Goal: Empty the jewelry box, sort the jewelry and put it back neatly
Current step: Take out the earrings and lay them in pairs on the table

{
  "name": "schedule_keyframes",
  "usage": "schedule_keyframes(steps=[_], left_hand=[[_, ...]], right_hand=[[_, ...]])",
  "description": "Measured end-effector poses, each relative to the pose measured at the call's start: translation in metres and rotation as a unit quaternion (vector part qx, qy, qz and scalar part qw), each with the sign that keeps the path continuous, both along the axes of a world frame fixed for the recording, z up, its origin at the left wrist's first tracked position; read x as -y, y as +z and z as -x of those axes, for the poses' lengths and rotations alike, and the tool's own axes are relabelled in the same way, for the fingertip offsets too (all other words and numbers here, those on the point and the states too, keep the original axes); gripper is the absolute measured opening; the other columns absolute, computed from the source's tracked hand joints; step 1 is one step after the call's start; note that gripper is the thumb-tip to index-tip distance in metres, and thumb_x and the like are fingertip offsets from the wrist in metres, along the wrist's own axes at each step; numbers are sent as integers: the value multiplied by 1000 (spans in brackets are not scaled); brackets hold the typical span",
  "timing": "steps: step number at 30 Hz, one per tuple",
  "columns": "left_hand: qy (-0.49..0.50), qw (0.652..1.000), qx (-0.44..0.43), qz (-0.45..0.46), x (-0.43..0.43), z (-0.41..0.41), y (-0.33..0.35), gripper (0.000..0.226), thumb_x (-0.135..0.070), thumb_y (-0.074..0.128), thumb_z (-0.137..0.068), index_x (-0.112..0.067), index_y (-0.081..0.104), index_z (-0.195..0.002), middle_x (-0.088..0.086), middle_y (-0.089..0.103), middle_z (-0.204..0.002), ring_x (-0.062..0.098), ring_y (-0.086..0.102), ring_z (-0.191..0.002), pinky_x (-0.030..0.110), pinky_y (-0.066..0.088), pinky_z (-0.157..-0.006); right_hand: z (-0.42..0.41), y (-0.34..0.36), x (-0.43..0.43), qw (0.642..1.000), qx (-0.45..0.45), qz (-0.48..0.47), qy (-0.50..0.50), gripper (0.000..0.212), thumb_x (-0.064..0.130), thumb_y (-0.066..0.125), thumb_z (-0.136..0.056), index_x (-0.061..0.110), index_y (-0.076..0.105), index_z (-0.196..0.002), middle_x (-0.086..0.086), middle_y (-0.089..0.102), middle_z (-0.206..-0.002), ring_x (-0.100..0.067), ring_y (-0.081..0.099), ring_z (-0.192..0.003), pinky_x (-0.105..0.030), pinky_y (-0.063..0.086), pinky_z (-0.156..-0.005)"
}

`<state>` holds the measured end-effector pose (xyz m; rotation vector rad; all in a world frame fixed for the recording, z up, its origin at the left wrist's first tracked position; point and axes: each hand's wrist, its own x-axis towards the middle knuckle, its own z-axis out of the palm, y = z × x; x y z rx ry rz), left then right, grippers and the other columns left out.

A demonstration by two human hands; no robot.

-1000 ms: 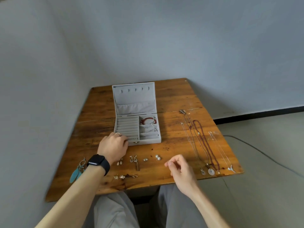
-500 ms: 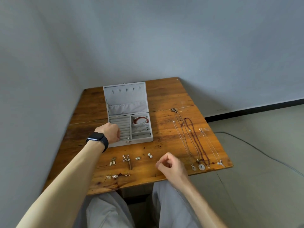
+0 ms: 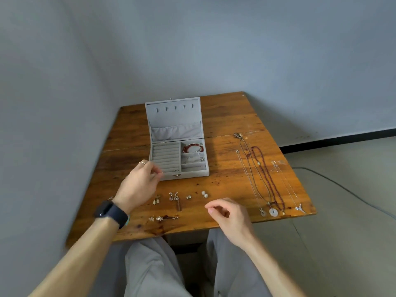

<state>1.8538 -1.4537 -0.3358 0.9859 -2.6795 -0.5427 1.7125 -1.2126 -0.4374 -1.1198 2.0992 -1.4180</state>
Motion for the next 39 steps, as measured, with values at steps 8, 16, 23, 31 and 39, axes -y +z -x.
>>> schedule_keyframes(steps=[8, 16, 23, 31, 39], left_hand=[[-9, 996, -70, 48, -95, -26, -65, 10, -38, 67, -91, -31, 70, -97, -10, 53, -133, 10, 44, -127, 36, 36, -108], [8, 996, -81, 46, -102, -27, -91, 10, -37, 69, -89, -30, 75, -92, -10, 52, -141, 12, 34, -140, 39, 23, -116], [-20, 996, -78, 46, -98, -27, -89, 5, -35, 70, -88, -33, 74, -91, -9, 53, -140, 14, 36, -138, 40, 27, -114], [3, 995, -78, 58, -100, -27, -88, 8, -39, 73, -86, -32, 74, -90, -7, 58, -133, 15, 43, -133, 39, 34, -110], [0, 996, -66, 64, -99, -26, -87, 10, -40, 73, -86, -31, 74, -91, -7, 58, -134, 16, 43, -133, 42, 37, -110]], right_hand=[[-25, -1, 12, 991, -131, -19, 19, 20, 30, 67, -90, 39, 56, -104, 25, 62, -89, 4, 55, -91, -5, 43, -73], [-28, -1, 24, 978, -200, -45, 32, 17, 26, 72, -87, 34, 63, -99, 26, 62, -88, 10, 51, -86, -8, 37, -67], [-26, -2, 26, 978, -200, -51, 38, 15, 29, 71, -86, 35, 64, -98, 25, 63, -89, 7, 53, -83, -11, 40, -66], [-22, -11, 21, 979, -197, -44, 9, 17, 34, 75, -82, 33, 67, -96, 23, 55, -94, 5, 52, -90, -5, 38, -70], [-27, -14, 27, 975, -220, -29, -8, 10, 30, 76, -83, 29, 75, -92, 16, 60, -93, -7, 51, -87, -13, 36, -75]])
